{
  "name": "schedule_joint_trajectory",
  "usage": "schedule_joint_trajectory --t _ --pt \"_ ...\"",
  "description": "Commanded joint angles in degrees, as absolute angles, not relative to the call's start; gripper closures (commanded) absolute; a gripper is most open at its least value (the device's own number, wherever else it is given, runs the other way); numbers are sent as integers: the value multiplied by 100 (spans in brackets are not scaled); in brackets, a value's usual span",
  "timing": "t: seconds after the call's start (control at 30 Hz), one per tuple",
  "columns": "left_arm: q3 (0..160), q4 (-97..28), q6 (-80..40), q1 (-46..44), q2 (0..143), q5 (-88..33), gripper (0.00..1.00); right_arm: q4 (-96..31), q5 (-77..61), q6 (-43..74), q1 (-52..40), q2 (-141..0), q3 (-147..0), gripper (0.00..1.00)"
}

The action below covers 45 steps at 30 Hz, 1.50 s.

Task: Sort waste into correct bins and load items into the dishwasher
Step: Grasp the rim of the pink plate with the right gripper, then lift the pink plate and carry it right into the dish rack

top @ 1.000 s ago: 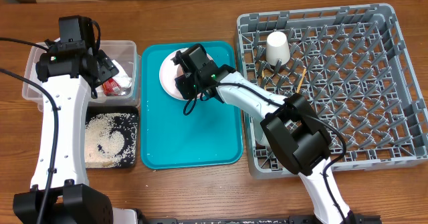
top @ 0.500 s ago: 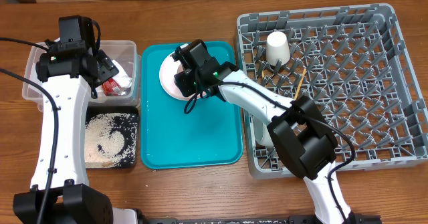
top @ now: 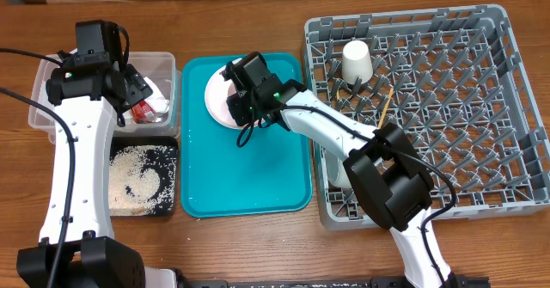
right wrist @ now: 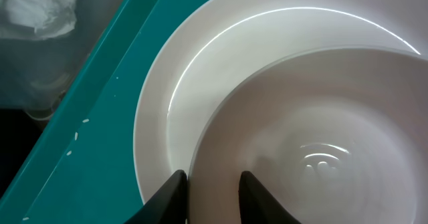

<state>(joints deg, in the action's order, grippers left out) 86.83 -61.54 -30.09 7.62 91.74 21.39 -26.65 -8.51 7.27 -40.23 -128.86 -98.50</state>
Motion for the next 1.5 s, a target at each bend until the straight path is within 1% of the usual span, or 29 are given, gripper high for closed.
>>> schedule_joint_trajectory --t 0.0,0.1,0.23,0.87,1.03,1.1,1.23,1.33,1.47 --pt "8814 -6145 -3089 781 9085 2108 0 -2700 -683 701 -4056 -12752 -9937 73" --pt "8814 -6145 -3087 781 9085 2108 0 -2779 -646 701 -4056 -12752 -9937 69" --pt "8814 -6145 -3089 781 9087 2108 0 -2812 -646 703 -4056 -12752 -9937 68" --pt "8814 -6147 -3089 781 9085 2108 0 -3037 -646 701 -4056 -12752 -9937 67" --pt "8814 -6145 -3089 781 9085 2108 0 -3030 -644 701 -4056 -12752 -9937 76" --pt "8814 -6145 -3089 781 9085 2106 0 -2995 -646 701 -4056 -12752 -9939 77" --pt "8814 -6145 -3089 781 9087 2108 0 -2856 -646 701 -4051 -12669 -9950 87" --pt "8814 -6145 -3089 781 9085 2108 0 -2764 -646 703 -4025 -12451 -9950 96" --pt "8814 -6147 -3089 781 9087 2108 0 -2779 -648 703 -4021 -11939 -9966 96"
